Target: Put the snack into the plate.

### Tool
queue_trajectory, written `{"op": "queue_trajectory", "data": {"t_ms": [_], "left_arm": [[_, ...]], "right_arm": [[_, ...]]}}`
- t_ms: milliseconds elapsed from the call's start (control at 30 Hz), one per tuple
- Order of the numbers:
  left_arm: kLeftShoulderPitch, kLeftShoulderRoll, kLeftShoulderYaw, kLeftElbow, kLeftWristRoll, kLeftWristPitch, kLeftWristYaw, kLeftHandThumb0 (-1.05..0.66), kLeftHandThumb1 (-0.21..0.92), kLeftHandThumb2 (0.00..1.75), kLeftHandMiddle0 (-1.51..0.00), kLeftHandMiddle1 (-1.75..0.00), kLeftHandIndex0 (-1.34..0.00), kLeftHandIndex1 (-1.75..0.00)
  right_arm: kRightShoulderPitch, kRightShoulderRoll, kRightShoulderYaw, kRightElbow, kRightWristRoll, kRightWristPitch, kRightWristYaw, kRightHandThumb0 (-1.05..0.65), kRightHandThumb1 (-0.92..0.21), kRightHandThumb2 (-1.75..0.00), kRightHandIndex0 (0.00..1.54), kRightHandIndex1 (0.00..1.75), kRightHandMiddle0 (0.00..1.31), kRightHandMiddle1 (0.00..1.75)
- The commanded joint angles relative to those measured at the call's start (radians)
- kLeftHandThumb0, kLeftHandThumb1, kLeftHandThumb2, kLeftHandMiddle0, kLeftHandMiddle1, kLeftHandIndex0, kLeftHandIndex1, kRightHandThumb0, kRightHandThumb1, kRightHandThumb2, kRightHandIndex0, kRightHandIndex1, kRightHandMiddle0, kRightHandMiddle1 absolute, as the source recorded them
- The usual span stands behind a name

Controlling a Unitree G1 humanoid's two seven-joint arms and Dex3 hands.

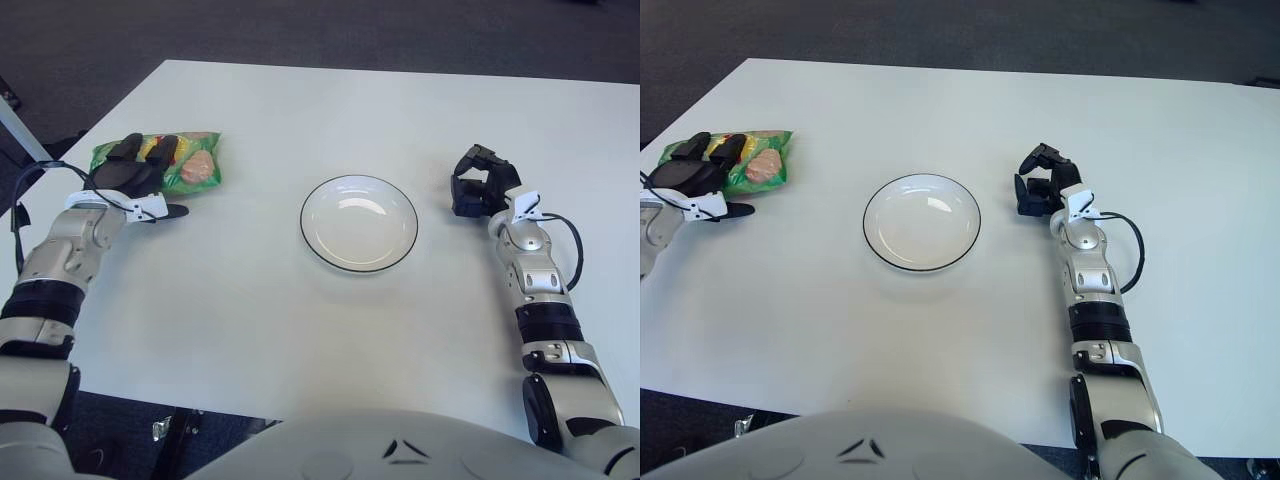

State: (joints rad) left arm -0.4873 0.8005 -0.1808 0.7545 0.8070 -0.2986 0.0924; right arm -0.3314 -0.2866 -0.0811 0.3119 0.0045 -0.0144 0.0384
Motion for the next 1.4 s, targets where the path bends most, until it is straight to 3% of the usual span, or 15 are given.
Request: {"op": "queue_trajectory", "data": {"t_ms": [0,200,267,300,433,500,567,600,700,733,800,900,1067,1367], "left_arm": [[-0.088,-0.08,-0.096,0.266,0.05,-0.009,0.107,-1.05,0.92,0.14,0.0,0.0,0.0,0.0],[-0.131,-0.11,-0.137,0.359,0.048,0.003,0.27,-0.99,0.91,0.16,-0.11,-0.12,0.0,-0.03],[-0.141,-0.127,-0.154,0.384,0.049,0.019,0.335,-0.89,0.81,0.28,-0.05,-0.49,0.0,-0.18],[-0.149,-0.134,-0.163,0.401,0.048,0.024,0.359,-0.79,0.7,0.41,-0.03,-0.69,0.0,-0.31],[-0.179,-0.175,-0.192,0.486,0.04,0.056,0.451,-0.56,0.44,0.78,-0.01,-1.14,0.0,-0.62],[-0.187,-0.195,-0.203,0.525,0.035,0.069,0.496,-0.29,0.29,1.05,-0.07,-1.5,0.0,-1.0],[-0.191,-0.204,-0.212,0.549,0.03,0.074,0.532,0.06,0.37,1.1,-0.28,-1.62,-0.01,-1.36],[-0.191,-0.208,-0.216,0.557,0.028,0.073,0.555,0.13,0.38,1.11,-0.32,-1.64,-0.02,-1.43],[-0.191,-0.212,-0.229,0.565,0.023,0.064,0.604,0.37,0.36,1.22,-0.5,-1.72,-0.33,-1.66],[-0.19,-0.21,-0.233,0.564,0.023,0.056,0.623,0.39,0.36,1.23,-0.52,-1.72,-0.37,-1.68],[-0.189,-0.21,-0.241,0.562,0.021,0.043,0.652,0.45,0.31,1.31,-0.59,-1.74,-0.58,-1.72],[-0.19,-0.212,-0.253,0.564,0.018,0.044,0.671,0.48,0.28,1.35,-0.63,-1.74,-0.72,-1.74],[-0.193,-0.214,-0.277,0.566,0.018,0.061,0.689,0.46,0.33,1.29,-0.59,-1.75,-0.85,-1.74],[-0.199,-0.217,-0.298,0.569,0.009,0.108,0.704,0.52,0.19,1.46,-0.71,-1.75,-0.91,-1.75]], "right_arm": [[0.079,0.005,0.034,0.045,-0.037,0.075,0.016,-0.5,-0.27,-1.37,1.3,1.75,0.65,1.75],[0.082,0.011,0.034,0.029,-0.047,0.087,0.01,-0.5,-0.27,-1.37,1.31,1.75,0.65,1.75],[0.085,0.014,0.033,0.017,-0.051,0.097,0.007,-0.5,-0.27,-1.37,1.31,1.75,0.65,1.75],[0.087,0.016,0.033,0.011,-0.052,0.101,0.006,-0.5,-0.27,-1.37,1.31,1.75,0.65,1.75],[0.095,0.017,0.034,-0.007,-0.052,0.113,0.006,-0.5,-0.27,-1.37,1.31,1.75,0.65,1.75],[0.1,0.016,0.034,-0.014,-0.049,0.117,0.011,-0.5,-0.27,-1.37,1.31,1.75,0.65,1.75],[0.101,0.013,0.034,-0.016,-0.045,0.119,0.018,-0.5,-0.26,-1.38,1.3,1.75,0.66,1.75],[0.101,0.011,0.034,-0.014,-0.043,0.117,0.023,-0.5,-0.26,-1.38,1.3,1.75,0.66,1.75],[0.104,0.007,0.034,-0.014,-0.039,0.111,0.034,-0.5,-0.26,-1.38,1.29,1.75,0.66,1.75],[0.105,0.004,0.036,-0.012,-0.043,0.102,0.035,-0.5,-0.26,-1.38,1.29,1.75,0.66,1.75],[0.105,-0.001,0.04,-0.007,-0.053,0.09,0.037,-0.5,-0.26,-1.38,1.3,1.75,0.66,1.75],[0.104,-0.003,0.041,-0.002,-0.058,0.082,0.033,-0.5,-0.26,-1.38,1.31,1.75,0.66,1.75],[0.105,-0.003,0.044,0.001,-0.067,0.073,0.024,-0.51,-0.26,-1.39,1.33,1.75,0.66,1.75],[0.111,-0.001,0.044,-0.001,-0.071,0.055,0.03,-0.5,-0.27,-1.38,1.34,1.75,0.66,1.75]]}}
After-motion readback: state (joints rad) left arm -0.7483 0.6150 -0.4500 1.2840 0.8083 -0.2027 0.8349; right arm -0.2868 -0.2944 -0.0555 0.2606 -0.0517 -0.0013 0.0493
